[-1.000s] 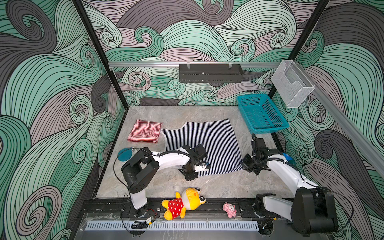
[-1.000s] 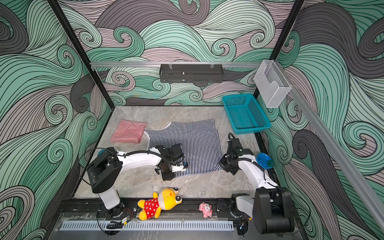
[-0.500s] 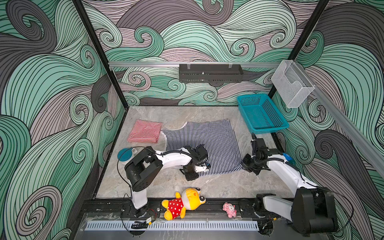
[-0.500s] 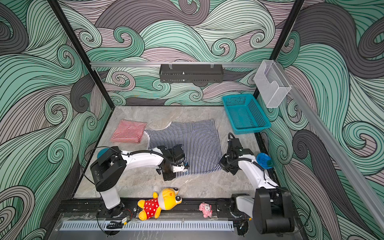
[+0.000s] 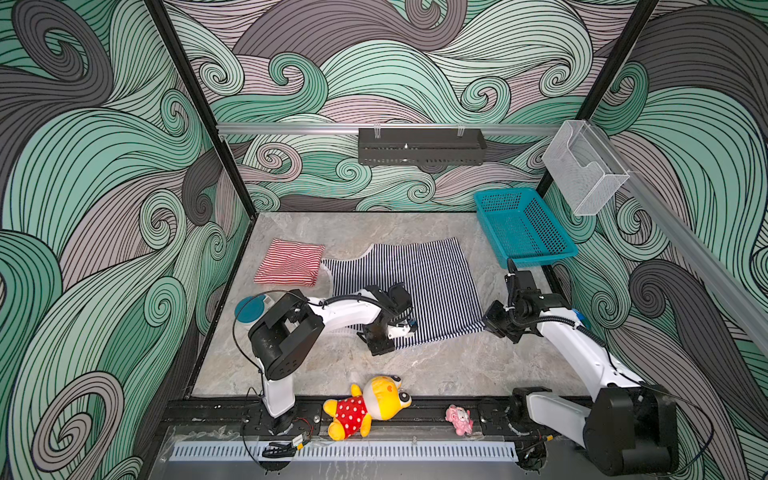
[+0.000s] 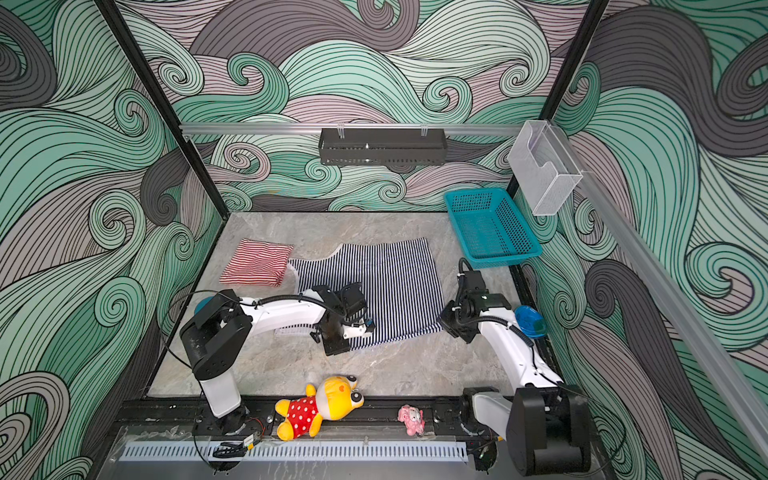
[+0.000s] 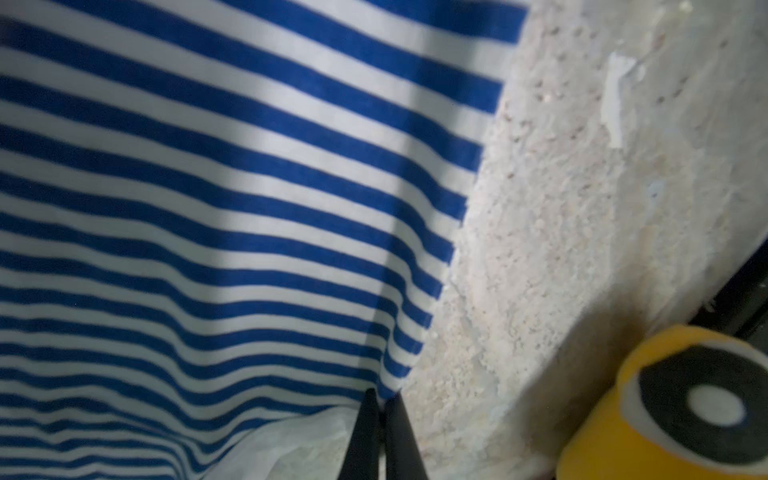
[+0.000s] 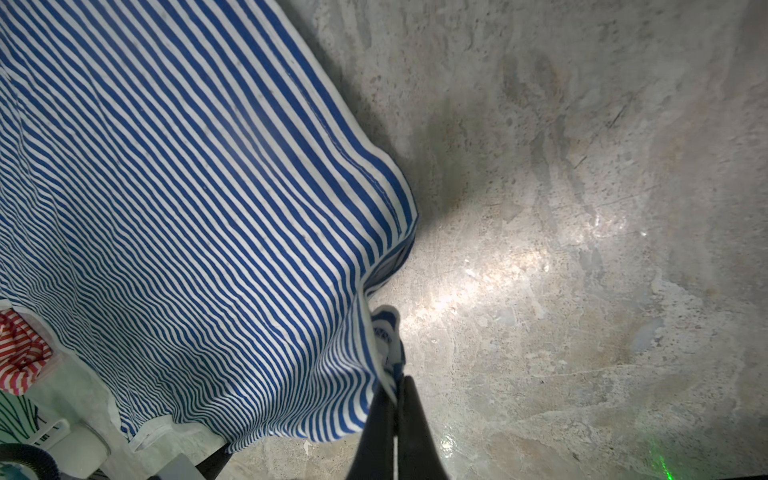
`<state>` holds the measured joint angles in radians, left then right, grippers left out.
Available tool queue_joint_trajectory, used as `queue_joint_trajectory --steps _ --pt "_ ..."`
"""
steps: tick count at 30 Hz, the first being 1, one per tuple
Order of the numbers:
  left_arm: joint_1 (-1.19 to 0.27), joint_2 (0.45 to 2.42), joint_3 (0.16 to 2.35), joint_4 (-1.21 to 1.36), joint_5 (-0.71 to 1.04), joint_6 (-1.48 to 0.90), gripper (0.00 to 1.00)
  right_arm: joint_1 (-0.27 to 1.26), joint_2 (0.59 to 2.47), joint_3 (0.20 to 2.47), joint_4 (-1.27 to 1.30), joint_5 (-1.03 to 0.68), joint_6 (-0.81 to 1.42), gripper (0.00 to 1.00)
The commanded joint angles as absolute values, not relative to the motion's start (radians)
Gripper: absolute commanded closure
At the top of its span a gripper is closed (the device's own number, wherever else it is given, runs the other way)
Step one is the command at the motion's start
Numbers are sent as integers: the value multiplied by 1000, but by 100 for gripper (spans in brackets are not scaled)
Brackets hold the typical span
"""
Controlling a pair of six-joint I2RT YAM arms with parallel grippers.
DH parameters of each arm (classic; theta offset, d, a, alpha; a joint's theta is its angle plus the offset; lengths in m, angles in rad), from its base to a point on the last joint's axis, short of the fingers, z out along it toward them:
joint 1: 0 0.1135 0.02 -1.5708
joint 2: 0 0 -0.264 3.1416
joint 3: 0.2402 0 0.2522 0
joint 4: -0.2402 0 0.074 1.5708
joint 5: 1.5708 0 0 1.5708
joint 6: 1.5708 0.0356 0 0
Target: Fold and stack the tank tops
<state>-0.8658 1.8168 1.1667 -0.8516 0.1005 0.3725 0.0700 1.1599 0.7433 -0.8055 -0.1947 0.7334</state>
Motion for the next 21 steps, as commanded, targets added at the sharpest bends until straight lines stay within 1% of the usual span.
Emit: queue_joint_trajectory --steps 1,10,21 --pt "-826 1798 1241 -928 86 408 100 75 1146 784 -838 -196 723 100" --pt "-745 1844 1372 -973 19 486 100 74 1241 893 -824 -224 697 100" --pt "-673 1928 1523 -924 -102 538 100 58 1487 1078 -762 -247 645 100"
